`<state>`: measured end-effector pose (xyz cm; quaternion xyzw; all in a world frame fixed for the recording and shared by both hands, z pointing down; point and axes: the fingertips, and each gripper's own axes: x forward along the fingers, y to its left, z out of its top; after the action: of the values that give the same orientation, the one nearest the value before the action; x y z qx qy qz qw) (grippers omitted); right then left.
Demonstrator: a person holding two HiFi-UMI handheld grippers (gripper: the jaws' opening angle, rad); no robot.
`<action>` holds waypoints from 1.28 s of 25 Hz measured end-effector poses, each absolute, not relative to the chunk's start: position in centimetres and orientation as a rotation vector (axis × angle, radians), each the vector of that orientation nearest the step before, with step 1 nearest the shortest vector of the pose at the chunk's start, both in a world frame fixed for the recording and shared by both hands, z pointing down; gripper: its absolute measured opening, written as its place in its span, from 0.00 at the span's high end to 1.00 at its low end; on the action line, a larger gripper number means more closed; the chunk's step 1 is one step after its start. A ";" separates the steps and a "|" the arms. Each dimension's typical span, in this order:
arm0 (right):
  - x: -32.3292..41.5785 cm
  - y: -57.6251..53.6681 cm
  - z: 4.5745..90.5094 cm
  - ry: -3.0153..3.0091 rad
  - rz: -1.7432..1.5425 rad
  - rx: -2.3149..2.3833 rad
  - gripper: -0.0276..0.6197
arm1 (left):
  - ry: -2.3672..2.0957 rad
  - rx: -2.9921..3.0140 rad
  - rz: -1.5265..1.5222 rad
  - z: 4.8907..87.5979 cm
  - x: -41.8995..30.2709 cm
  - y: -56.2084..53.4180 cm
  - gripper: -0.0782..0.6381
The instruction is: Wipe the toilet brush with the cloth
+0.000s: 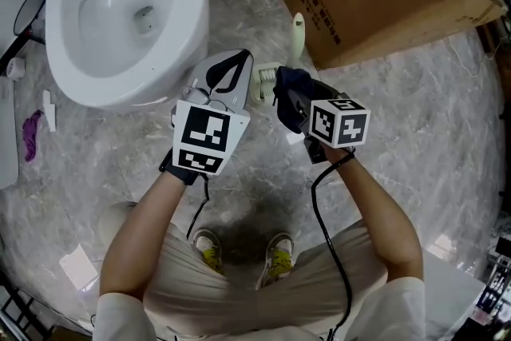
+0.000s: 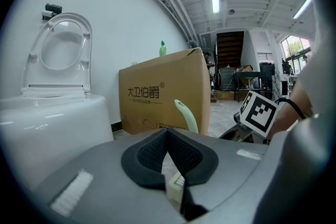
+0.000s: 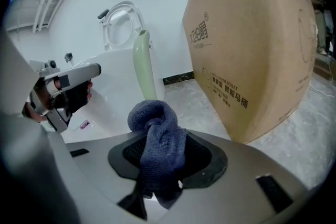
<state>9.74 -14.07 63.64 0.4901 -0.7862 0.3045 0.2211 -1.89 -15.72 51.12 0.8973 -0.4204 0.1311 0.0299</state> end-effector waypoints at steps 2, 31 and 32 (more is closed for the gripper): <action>9.9 -14.6 62.3 -2.194 0.799 1.366 0.72 | -1.305 2.762 0.407 51.1 -2.0 -15.8 0.89; 8.5 -14.9 71.8 -2.065 0.449 1.317 0.72 | -1.241 2.785 0.488 51.5 -2.3 -13.6 0.89; 8.5 -14.8 72.2 -2.059 0.454 1.313 0.72 | -1.243 2.786 0.496 51.6 -2.4 -13.6 0.89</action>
<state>8.51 -14.83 72.24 0.5002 -0.7846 0.1731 0.3228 -2.38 -13.57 51.61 0.9011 -0.4020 0.1604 0.0257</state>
